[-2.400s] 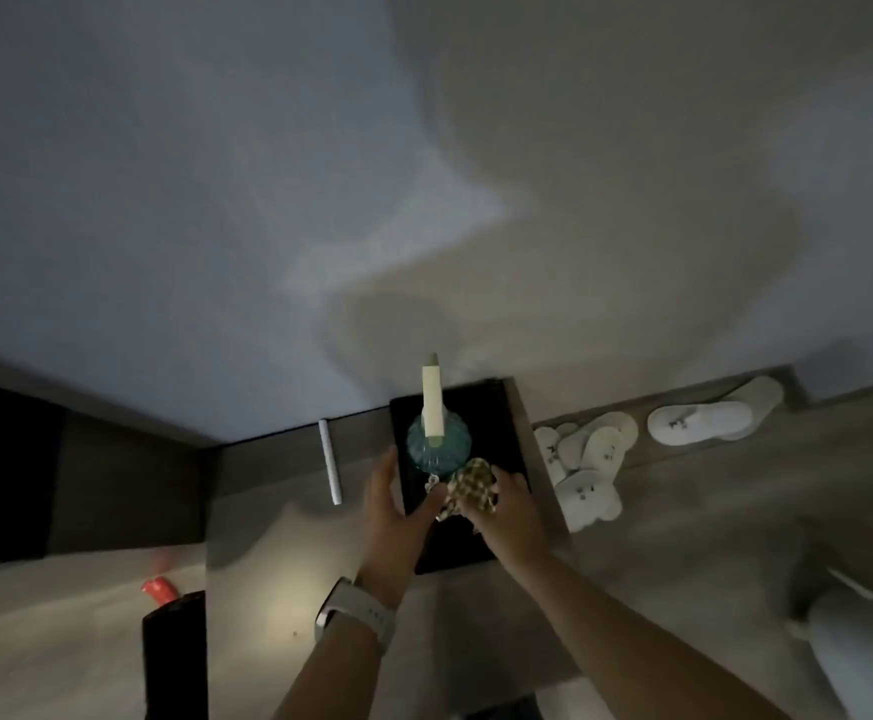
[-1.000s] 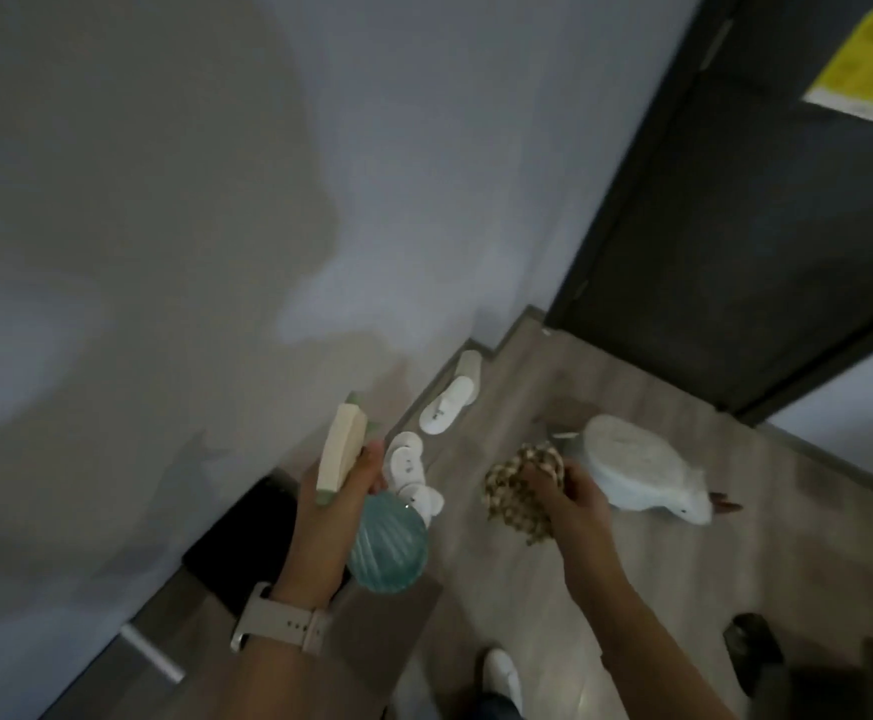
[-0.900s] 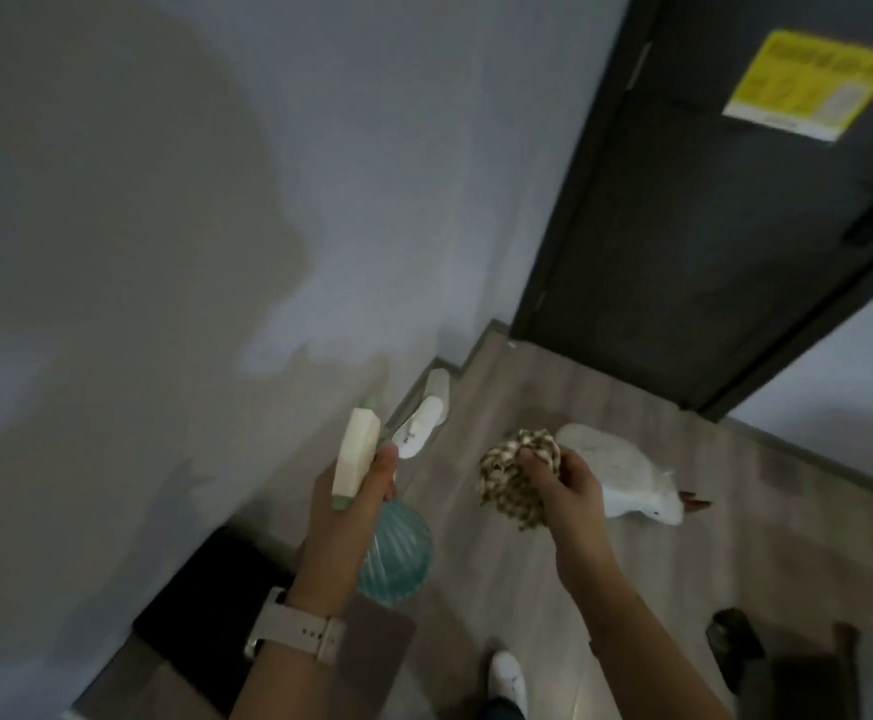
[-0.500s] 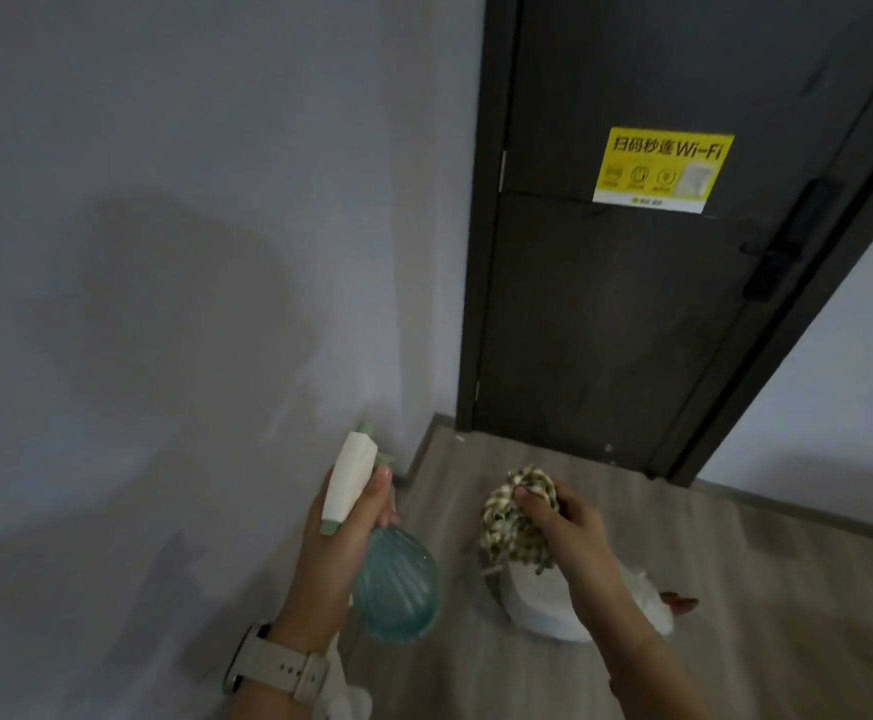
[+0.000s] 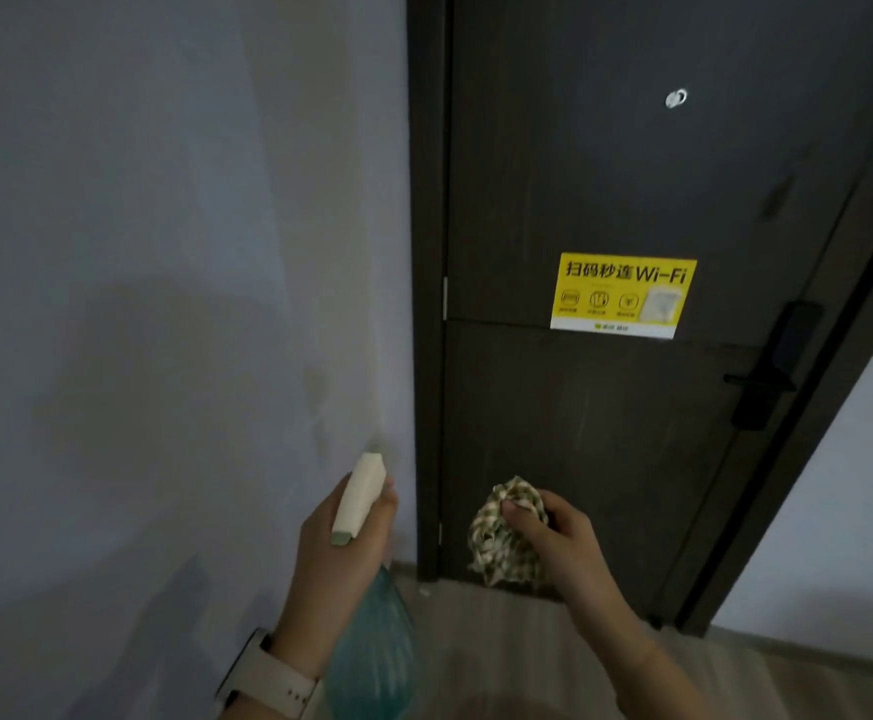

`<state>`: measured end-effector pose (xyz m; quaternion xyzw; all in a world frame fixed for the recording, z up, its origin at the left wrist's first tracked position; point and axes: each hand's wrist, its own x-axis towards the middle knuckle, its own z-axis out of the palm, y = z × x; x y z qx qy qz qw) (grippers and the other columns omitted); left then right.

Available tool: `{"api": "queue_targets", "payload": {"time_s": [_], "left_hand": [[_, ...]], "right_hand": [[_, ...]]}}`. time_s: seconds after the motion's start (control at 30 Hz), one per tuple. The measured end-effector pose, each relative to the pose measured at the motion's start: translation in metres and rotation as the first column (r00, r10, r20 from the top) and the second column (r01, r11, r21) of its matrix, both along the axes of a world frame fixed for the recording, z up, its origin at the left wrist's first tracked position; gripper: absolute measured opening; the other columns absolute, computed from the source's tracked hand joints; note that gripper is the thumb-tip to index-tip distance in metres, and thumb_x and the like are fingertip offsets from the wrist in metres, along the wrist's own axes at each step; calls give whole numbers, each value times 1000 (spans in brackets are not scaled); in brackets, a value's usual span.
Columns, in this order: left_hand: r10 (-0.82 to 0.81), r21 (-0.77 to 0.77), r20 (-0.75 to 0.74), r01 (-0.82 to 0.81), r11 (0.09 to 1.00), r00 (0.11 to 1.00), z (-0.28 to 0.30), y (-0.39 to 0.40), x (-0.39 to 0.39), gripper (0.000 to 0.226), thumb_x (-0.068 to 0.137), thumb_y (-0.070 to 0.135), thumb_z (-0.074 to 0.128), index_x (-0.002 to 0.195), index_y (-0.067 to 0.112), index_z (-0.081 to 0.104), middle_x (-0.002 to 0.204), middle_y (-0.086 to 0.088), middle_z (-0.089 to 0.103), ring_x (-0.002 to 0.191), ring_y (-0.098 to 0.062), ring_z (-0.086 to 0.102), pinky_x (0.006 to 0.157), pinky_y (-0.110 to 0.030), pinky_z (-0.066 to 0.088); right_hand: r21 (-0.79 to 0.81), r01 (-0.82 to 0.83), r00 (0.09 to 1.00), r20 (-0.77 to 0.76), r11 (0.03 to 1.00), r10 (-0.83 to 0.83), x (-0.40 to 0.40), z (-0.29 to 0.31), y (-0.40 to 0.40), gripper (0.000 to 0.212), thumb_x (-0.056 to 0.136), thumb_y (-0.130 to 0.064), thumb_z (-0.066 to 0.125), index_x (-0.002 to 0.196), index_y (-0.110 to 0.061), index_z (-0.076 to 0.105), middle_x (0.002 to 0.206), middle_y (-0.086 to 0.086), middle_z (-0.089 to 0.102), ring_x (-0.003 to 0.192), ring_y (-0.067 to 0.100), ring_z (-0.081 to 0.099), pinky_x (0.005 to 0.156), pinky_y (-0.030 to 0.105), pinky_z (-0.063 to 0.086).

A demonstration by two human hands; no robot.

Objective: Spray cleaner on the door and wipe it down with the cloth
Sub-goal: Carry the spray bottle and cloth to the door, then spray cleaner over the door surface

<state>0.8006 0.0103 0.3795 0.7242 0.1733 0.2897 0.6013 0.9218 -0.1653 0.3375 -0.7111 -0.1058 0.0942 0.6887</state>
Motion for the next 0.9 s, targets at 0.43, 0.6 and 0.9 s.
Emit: {"api": "queue_targets", "payload": {"time_s": [0.43,0.6,0.9], "left_hand": [[-259,206,200,218,954,945,86,112,287,14,89,8,63,99,16,69,94,2,72,93,-7,66,80,-12,48],[-263,72,320,253,965,910,162,109,375,22,79,24,76,98,14,71,95,-5,70,91,-10,65,77,-19,48],[-153,153,515,85,985,844,295,66,480,25,84,8,68,90,33,66,90,5,67,82,-3,60,69,-20,42]], "right_hand": [[37,159,943,291,987,-163,240,143,71,7,89,-17,66,95,-20,68,89,-1,73,82,9,69,69,22,57],[79,233,837,491,969,-241,320,215,62,10,88,-14,68,94,-22,66,88,-4,71,82,9,67,64,16,52],[74,337,398,892,938,-214,464,360,25,29,81,-9,73,98,-21,54,88,-9,63,79,0,61,67,20,48]]}}
